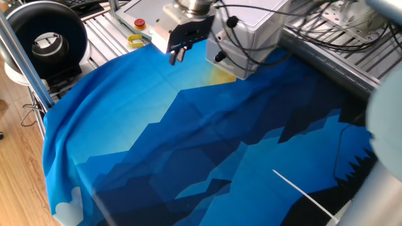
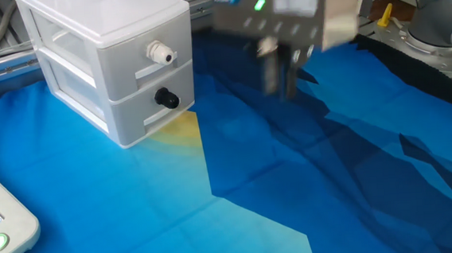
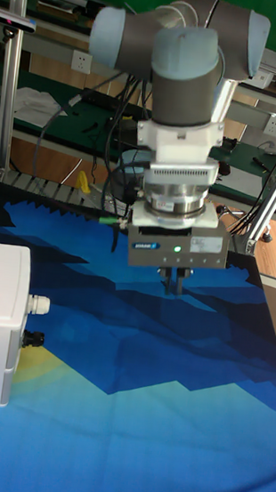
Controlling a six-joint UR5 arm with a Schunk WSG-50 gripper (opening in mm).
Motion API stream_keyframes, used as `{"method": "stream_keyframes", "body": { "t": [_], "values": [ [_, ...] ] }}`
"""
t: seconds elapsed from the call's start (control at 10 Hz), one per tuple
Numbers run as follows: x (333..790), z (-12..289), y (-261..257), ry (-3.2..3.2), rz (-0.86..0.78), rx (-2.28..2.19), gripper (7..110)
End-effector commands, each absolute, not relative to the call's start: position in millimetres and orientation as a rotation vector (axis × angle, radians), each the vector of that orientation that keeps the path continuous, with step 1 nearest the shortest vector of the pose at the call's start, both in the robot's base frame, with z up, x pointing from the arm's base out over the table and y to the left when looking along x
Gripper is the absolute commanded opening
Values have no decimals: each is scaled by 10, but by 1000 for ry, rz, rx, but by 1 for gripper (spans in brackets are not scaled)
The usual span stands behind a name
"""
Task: Grasp the handle and close the drawer
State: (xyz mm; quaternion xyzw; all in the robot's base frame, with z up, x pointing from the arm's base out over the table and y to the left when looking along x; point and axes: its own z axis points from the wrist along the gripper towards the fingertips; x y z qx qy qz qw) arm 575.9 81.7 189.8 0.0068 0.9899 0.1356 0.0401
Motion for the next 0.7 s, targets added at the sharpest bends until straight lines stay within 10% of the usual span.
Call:
{"method": "stream_keyframes", "body": {
  "t": [0.0, 0.3, 0.6],
  "values": [
    [5284, 2183, 820, 3122, 329, 69, 7],
    [5267, 2102, 154, 3191, -18, -252, 7],
    [5749, 1969, 360, 3058, 184, 59, 7]
  ]
}}
